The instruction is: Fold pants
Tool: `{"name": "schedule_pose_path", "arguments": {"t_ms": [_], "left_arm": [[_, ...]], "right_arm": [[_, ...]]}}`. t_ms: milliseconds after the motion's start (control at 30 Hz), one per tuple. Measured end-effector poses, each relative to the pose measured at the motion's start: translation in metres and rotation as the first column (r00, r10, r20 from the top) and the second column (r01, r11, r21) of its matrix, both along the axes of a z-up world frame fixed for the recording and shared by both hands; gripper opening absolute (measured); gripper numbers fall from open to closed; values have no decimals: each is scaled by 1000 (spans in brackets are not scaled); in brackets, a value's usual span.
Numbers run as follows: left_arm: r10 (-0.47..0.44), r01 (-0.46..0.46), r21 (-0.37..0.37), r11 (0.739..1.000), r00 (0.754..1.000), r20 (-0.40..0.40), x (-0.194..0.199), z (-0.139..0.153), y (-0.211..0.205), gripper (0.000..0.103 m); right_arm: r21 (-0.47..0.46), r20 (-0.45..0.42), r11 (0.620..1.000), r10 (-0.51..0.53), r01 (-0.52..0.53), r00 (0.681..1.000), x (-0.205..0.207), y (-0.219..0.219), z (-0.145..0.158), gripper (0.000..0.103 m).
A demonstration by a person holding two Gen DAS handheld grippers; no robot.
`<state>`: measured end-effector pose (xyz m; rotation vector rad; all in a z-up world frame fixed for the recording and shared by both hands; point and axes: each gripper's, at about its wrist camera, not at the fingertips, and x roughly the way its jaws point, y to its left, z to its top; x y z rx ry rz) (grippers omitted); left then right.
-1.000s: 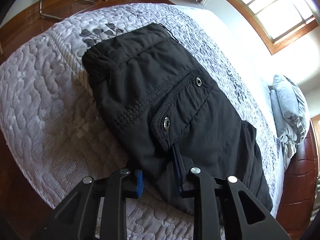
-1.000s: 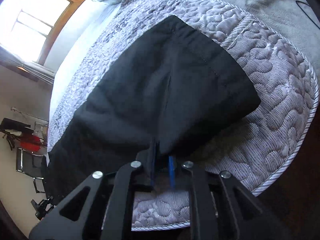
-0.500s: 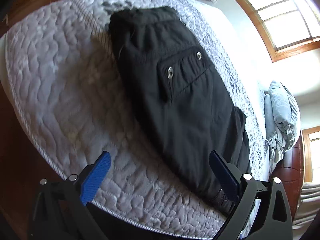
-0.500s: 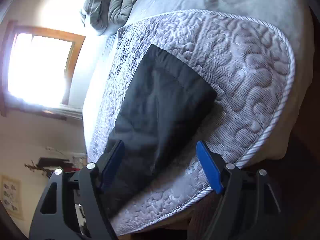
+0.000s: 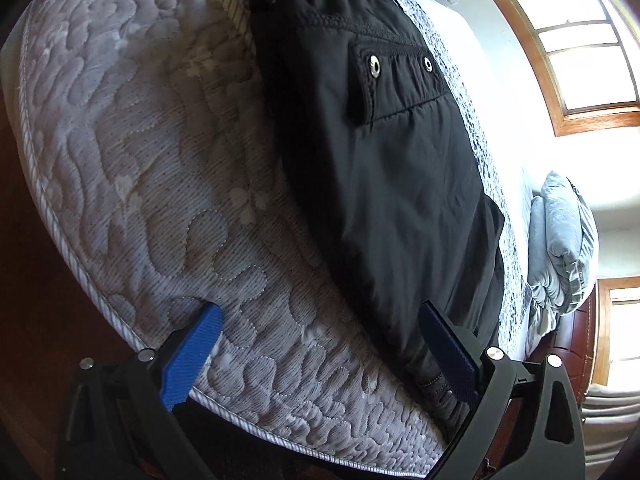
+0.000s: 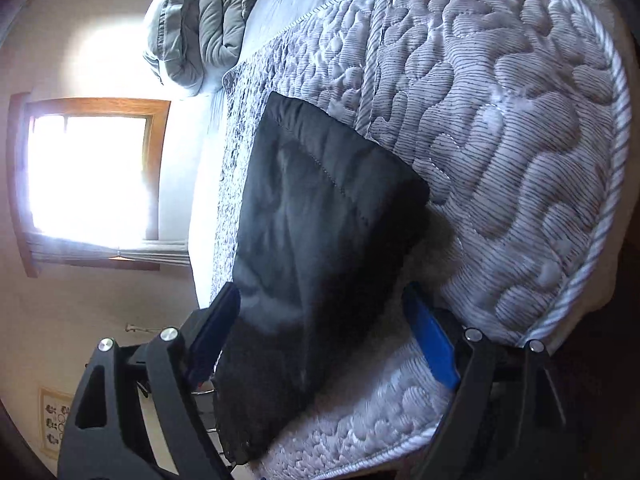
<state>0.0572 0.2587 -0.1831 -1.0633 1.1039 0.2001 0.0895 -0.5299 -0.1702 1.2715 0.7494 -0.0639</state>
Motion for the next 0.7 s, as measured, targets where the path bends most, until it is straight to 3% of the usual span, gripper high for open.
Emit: {"name": "schedule_pose_path", "arguments": {"t_ms": [167, 333, 400, 567, 700], "left_arm": [[20, -20, -12, 1000, 999, -26, 8, -5, 0, 99], [40, -40, -7, 999, 999, 13, 14, 3, 1, 99], [33, -33, 7, 999, 999, 25, 18, 6, -2, 99], [68, -67, 10, 998, 998, -7, 28, -5, 0, 99], [19, -20, 93, 995, 1000, 9, 43, 4, -12, 99]], "right_arm": [[-4, 16, 1000, -17, 17, 1000, 15, -2, -2, 78], [4, 2, 1000, -11, 11, 1000, 26, -6, -6, 27], [8, 6, 1000, -1, 1, 1000, 29, -9, -7, 17], [-64, 27, 997, 54, -52, 998, 40, -10, 15, 12], [-78, 79, 995, 71, -65, 994, 48, -22, 41, 11]]}}
